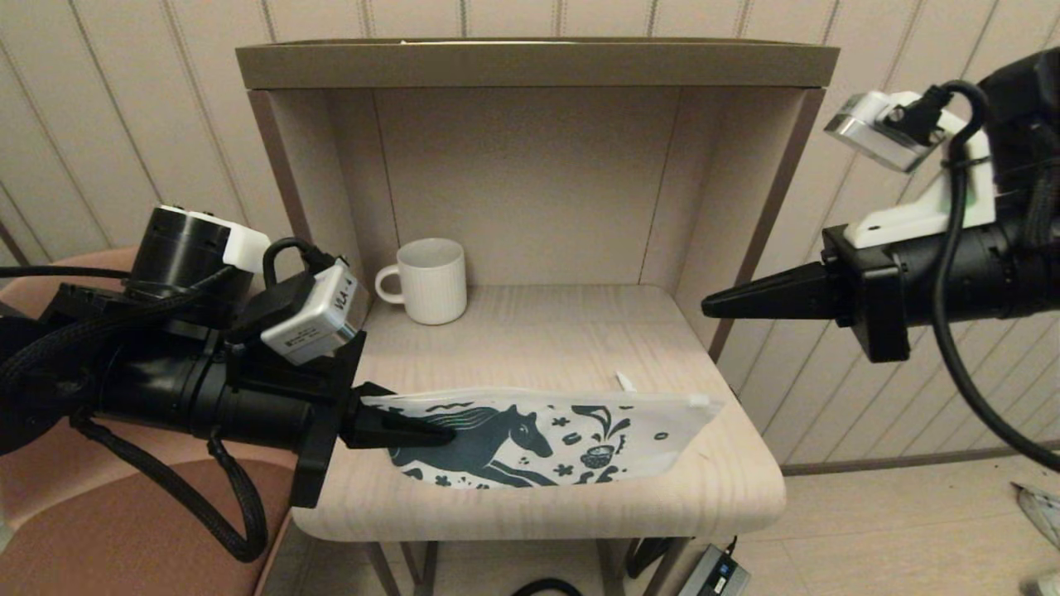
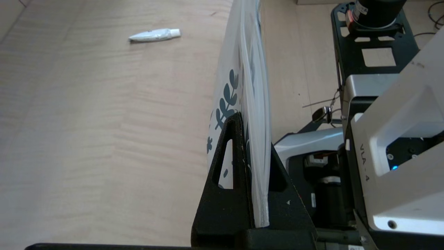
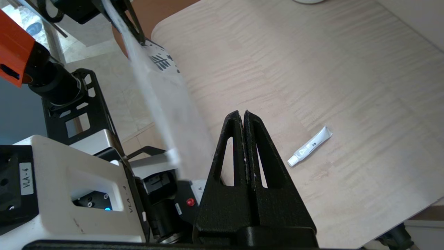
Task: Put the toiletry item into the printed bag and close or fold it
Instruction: Pick up the toothpaste
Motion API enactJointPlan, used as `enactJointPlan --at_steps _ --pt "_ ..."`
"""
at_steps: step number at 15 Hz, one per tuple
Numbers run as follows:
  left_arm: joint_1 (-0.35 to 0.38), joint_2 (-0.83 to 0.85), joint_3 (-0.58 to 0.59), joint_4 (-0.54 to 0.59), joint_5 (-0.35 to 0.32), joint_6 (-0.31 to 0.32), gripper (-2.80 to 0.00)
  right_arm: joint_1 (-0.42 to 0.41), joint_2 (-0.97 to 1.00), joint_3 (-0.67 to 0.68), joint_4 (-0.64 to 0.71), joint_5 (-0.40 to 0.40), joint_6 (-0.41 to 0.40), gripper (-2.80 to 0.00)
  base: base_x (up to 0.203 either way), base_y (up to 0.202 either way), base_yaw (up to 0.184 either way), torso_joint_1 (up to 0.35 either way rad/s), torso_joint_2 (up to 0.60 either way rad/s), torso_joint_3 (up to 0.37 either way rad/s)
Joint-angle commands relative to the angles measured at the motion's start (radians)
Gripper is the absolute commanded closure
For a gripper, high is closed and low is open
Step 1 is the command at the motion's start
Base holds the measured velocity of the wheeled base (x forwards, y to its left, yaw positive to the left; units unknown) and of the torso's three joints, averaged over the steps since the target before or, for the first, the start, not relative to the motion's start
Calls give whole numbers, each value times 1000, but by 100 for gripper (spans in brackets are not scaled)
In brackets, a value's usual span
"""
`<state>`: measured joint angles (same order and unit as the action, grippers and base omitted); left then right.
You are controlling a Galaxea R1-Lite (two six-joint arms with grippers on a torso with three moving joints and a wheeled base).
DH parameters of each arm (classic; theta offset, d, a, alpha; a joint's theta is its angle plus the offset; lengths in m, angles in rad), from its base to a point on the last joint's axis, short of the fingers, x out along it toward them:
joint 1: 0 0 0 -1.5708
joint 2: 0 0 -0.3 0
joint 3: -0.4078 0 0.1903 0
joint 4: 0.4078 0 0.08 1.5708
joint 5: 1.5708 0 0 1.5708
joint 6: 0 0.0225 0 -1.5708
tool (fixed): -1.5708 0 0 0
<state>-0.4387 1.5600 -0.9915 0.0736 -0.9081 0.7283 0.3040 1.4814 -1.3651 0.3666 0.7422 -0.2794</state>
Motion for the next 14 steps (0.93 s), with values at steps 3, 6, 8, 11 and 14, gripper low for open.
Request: enactJointPlan --at_steps 3,6,8,11,14 --pt "0 -7 5 1 -5 5 0 0 30 -16 6 -23 0 -280 0 0 0 0 0 0" --pt "0 -8 10 0 -5 6 0 0 46 -22 5 -23 2 0 0 0 0 0 0 0" --pt "0 -9 11 0 -5 8 0 0 51 -26 2 -23 5 0 0 0 0 0 0 0" --pt "0 -17 13 2 -5 8 0 0 63 -48 8 -24 23 0 0 0 0 0 0 0" --pt "0 -24 16 0 -5 8 0 4 64 -38 -1 -44 23 -280 0 0 0 0 0 0"
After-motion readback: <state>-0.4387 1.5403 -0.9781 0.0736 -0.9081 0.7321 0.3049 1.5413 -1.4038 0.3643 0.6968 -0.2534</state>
